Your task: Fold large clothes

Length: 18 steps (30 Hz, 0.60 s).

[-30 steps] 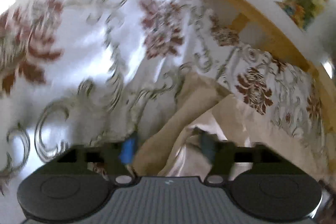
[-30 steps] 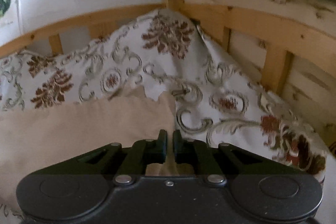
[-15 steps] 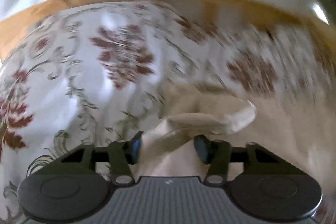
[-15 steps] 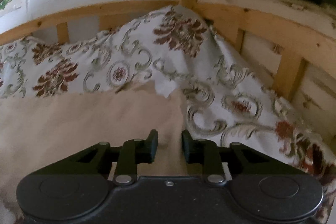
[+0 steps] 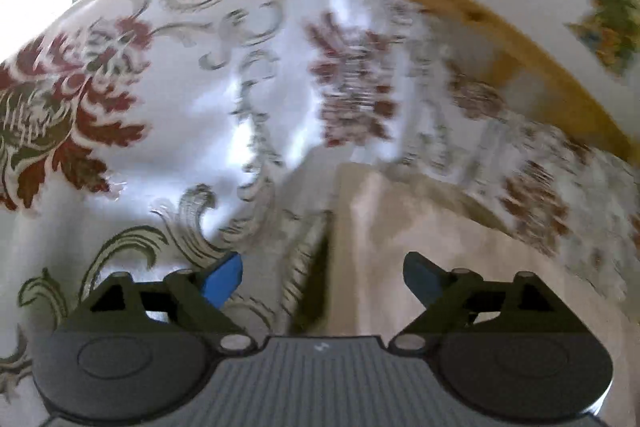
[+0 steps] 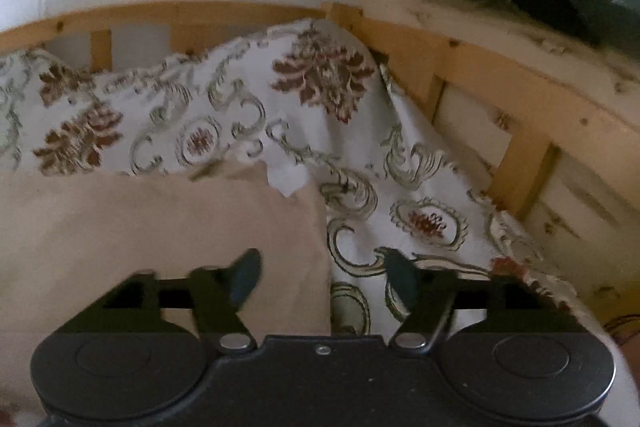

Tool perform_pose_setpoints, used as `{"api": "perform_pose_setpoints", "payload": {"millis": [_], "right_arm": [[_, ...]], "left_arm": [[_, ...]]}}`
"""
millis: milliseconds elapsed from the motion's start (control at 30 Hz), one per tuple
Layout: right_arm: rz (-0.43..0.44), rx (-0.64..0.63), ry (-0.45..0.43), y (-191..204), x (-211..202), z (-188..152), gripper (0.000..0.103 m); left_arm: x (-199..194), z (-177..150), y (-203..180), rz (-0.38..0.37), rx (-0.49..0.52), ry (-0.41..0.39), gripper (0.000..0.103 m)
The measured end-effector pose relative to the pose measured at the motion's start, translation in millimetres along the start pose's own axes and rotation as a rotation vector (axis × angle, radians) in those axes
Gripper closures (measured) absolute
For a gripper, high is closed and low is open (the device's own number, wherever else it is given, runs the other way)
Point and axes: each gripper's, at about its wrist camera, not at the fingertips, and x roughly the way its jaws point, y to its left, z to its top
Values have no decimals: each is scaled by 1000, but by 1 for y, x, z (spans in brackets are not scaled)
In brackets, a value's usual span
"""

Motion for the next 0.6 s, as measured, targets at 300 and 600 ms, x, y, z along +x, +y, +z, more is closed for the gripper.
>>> {"api": "perform_pose_setpoints", "payload": {"millis": [300, 600], "right_arm": [[194, 343, 85, -4, -86, -4, 1], [349, 696, 329, -11, -65, -50, 4]], "left_arm": [[-67, -39, -7, -240, -35, 168, 1], [-35, -53, -9, -291, -233, 336, 1]]}}
